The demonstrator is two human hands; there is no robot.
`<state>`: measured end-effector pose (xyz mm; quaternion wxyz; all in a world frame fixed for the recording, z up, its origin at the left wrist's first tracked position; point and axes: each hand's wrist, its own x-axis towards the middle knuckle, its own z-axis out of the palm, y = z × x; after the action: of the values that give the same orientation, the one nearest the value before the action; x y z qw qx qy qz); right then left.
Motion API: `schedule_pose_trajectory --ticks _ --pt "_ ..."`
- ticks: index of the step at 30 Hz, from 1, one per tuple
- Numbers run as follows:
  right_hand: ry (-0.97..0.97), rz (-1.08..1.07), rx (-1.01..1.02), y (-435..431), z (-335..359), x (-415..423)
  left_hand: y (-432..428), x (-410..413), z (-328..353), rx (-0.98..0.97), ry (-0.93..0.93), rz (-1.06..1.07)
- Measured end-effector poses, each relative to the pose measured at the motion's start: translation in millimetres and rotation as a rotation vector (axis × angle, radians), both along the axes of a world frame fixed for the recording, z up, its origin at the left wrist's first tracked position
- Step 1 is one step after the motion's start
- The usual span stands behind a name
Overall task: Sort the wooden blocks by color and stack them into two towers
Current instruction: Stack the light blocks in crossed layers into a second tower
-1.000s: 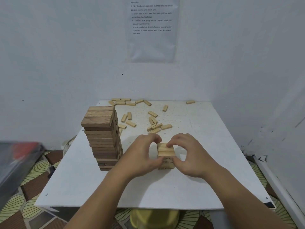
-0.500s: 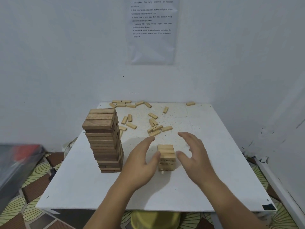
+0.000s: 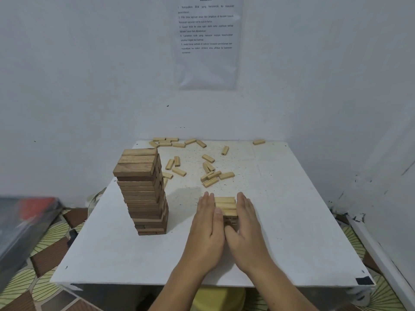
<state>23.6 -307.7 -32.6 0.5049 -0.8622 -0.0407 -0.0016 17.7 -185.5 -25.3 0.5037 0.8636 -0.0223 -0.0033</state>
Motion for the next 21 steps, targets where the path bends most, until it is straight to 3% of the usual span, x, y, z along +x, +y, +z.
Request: schedule_pose_trajectory --ticks 12,21 --pt "0.076 0.004 0.413 -3 -6 3 5 1 -3 -0.161 0.016 -0.025" --pt "0.01 0.057 0.367 -8 -17 -1 8 -4 -21 -0.133 -0.058 -0.046"
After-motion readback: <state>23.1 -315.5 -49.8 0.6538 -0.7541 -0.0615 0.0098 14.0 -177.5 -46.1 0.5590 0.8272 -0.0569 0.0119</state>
